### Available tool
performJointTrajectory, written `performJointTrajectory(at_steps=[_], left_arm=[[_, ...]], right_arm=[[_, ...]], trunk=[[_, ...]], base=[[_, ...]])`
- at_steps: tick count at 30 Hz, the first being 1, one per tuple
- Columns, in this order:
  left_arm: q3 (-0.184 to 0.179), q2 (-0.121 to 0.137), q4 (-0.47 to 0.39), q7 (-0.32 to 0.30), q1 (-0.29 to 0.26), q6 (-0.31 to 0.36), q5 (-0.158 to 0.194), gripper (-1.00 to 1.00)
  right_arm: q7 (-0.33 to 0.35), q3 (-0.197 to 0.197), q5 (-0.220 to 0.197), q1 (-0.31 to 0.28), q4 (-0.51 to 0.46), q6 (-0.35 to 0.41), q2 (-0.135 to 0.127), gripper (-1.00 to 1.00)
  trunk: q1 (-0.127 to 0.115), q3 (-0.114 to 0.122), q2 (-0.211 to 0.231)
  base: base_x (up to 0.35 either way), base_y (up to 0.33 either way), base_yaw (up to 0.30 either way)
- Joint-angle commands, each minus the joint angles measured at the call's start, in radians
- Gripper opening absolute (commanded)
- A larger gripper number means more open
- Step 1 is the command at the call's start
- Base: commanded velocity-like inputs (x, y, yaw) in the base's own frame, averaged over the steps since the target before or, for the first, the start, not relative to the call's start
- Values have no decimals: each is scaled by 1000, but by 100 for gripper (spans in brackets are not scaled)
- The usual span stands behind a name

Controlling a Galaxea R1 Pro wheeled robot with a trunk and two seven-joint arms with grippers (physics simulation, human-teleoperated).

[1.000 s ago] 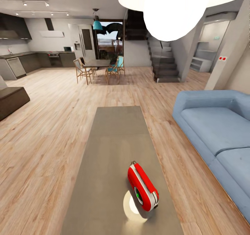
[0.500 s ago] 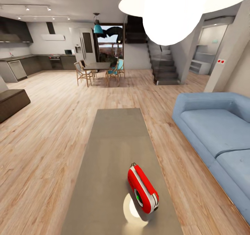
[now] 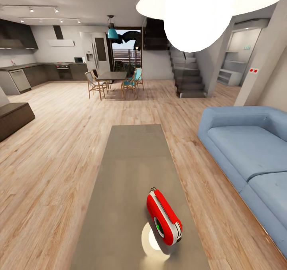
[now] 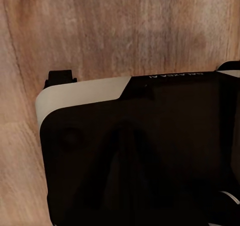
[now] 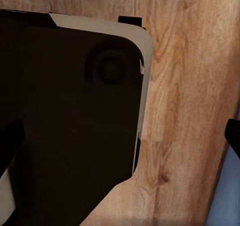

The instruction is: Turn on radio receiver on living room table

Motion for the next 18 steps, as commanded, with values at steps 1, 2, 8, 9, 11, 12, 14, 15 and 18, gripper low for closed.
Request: performJointTrajectory(at_steps=[1,2,8,9,11,12,14,15,18], left_arm=[[0,0,0,0,0,-1,0,-100],[1,0,0,0,0,-1,0,-100],[1,0,0,0,0,-1,1,-100],[1,0,0,0,0,-1,1,-100],[1,1,0,0,0,-3,-1,-100],[1,1,-1,0,0,-4,-3,-100],[0,1,-2,0,0,-5,-6,-100],[0,1,-2,0,0,-5,-6,-100],[0,1,-3,0,0,-6,-7,-100]], right_arm=[[0,0,0,0,0,0,1,100],[0,0,0,0,0,0,1,100],[0,1,1,0,0,-1,5,100],[0,1,2,0,0,-1,6,100],[0,1,4,0,-1,-4,8,100],[0,0,5,0,-2,-5,9,100],[0,-2,5,0,-3,-7,10,100],[0,-2,5,0,-3,-7,10,100],[0,-1,5,0,-4,-9,11,100]], trunk=[[0,0,0],[0,0,0],[0,0,0],[0,0,0],[0,0,0],[0,0,0],[0,0,0],[0,0,0],[0,0,0]], base=[[0,0,0],[0,0,0],[0,0,0],[0,0,0],[0,0,0],[0,0,0],[0,0,0],[0,0,0],[0,0,0]])
